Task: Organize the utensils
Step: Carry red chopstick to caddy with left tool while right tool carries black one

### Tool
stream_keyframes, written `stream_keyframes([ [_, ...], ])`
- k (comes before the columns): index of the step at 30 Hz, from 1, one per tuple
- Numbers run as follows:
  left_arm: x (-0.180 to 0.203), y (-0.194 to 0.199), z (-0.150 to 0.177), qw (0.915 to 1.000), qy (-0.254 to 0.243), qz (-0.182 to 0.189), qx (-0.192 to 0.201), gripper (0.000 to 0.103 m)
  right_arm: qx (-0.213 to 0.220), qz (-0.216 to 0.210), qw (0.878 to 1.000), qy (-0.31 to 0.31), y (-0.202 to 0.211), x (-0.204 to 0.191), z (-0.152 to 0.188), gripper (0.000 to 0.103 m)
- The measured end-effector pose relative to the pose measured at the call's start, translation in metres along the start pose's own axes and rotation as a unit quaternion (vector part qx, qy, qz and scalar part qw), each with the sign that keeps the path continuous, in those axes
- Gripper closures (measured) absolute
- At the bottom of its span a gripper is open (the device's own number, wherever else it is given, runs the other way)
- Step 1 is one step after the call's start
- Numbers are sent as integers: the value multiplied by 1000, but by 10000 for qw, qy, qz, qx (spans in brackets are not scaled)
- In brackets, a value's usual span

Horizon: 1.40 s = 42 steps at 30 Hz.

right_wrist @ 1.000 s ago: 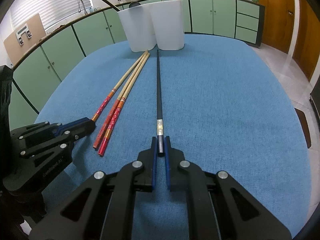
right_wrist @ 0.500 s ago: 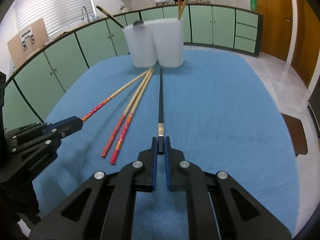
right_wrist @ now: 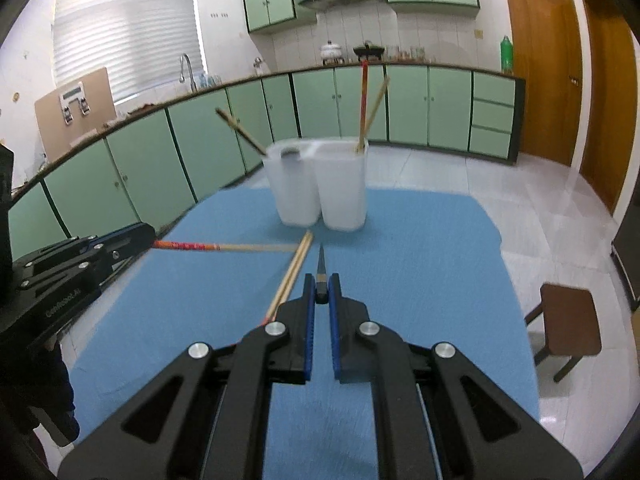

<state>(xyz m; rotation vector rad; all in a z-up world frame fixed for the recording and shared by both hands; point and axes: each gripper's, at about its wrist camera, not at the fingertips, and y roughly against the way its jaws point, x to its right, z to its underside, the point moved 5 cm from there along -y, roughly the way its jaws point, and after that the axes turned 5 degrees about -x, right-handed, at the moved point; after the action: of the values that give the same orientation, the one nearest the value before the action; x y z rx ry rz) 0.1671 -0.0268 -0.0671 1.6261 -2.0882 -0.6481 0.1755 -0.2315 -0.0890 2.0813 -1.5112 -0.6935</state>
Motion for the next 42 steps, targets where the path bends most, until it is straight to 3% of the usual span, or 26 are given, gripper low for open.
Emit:
stream_keyframes([
  [15, 1, 11, -62, 9985, -241, 287, 401, 97, 475, -208, 9979, 377, 25, -7, -70, 97],
  [27, 9, 14, -87, 9966, -445, 390, 579, 97, 613, -441, 9960, 470, 32, -16, -120, 97],
  [42, -5, 17, -210, 9854, -448, -4, 1645, 98, 1679, -175, 9852, 309, 25, 10, -254, 97],
])
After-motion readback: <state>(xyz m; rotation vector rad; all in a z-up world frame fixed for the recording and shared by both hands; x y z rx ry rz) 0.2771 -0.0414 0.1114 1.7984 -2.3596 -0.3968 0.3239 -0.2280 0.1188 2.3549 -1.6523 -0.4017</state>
